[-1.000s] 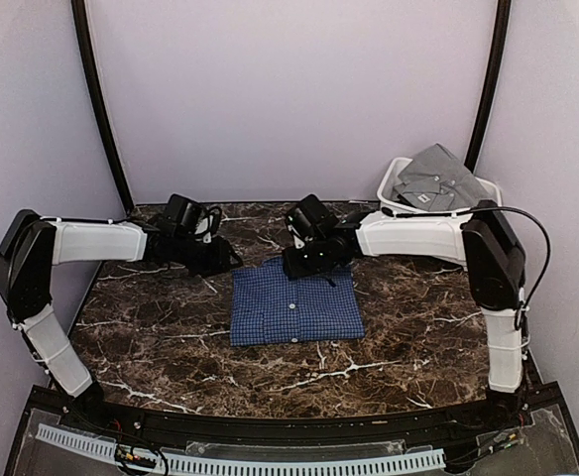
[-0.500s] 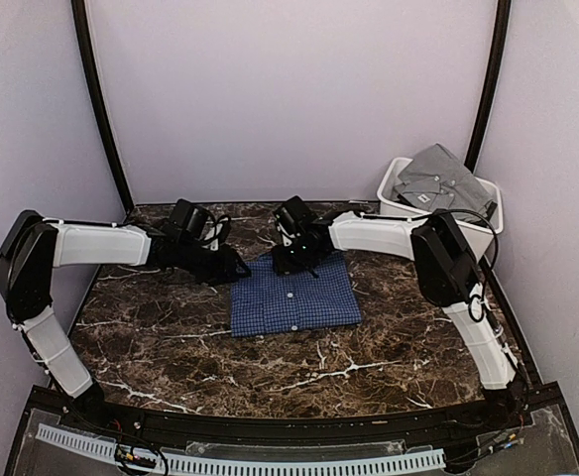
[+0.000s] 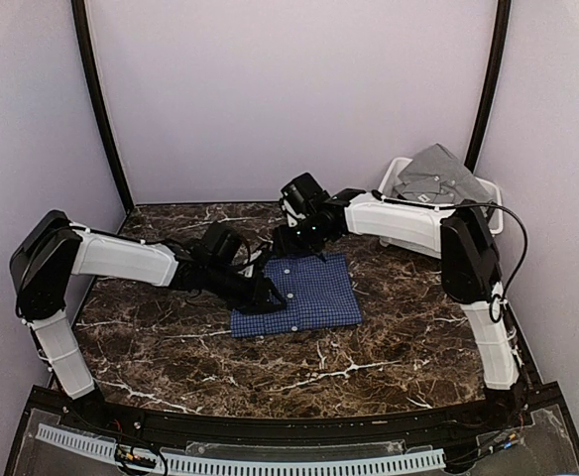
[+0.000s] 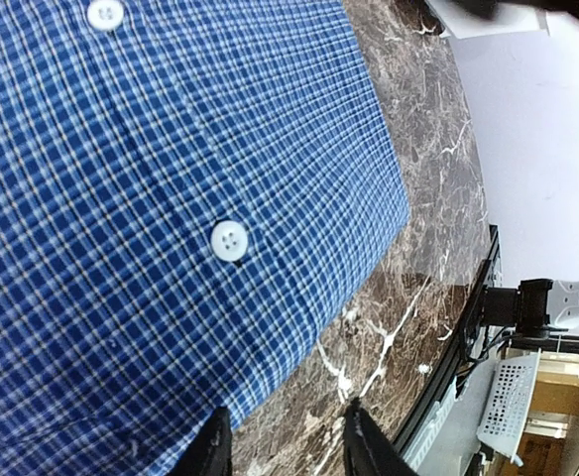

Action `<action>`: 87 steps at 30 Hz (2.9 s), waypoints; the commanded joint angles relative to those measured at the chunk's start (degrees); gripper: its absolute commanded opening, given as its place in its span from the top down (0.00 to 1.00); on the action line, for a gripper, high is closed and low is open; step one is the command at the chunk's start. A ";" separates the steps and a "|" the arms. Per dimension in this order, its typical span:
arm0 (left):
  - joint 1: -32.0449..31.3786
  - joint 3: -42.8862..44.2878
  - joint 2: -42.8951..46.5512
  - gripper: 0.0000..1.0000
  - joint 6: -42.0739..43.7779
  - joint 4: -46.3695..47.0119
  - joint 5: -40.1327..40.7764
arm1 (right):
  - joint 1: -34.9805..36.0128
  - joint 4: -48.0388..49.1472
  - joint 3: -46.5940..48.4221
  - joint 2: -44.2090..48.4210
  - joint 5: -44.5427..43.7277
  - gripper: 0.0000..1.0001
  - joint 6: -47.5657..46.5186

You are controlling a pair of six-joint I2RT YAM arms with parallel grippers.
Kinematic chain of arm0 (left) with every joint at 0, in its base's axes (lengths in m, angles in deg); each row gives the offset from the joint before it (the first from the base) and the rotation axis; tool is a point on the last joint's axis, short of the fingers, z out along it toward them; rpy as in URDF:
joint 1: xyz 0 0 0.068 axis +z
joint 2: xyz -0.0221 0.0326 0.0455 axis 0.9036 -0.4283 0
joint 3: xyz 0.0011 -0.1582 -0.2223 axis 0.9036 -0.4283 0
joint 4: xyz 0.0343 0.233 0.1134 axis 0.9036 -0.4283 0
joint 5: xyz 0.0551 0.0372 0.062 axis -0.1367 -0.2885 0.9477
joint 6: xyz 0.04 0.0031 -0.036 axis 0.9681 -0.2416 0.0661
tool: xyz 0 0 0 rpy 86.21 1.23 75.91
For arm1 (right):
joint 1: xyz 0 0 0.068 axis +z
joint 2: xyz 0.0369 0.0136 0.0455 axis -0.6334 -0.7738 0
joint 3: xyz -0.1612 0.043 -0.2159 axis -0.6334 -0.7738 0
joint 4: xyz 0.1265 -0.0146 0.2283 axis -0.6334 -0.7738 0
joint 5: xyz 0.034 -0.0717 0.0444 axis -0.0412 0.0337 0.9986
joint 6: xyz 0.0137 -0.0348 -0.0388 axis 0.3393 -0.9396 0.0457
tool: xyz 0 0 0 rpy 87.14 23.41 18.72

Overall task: Fold and stack the long sleeve shirts
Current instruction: Smooth out the square-folded shirt at the center of the board, then pick up the square-folded shirt from the center of the board.

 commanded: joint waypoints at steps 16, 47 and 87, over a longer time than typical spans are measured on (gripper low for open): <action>-0.69 1.51 -2.18 0.66 -2.42 -2.43 7.03 | 7.77 7.88 -32.71 22.55 -0.73 0.71 5.53; 11.02 -7.60 3.52 0.62 0.30 -5.64 11.48 | 10.93 4.21 -32.19 22.46 -5.98 0.58 6.94; 11.02 -4.25 -3.08 0.99 -2.05 -4.52 8.36 | -4.79 19.28 -55.02 34.54 3.00 0.58 7.33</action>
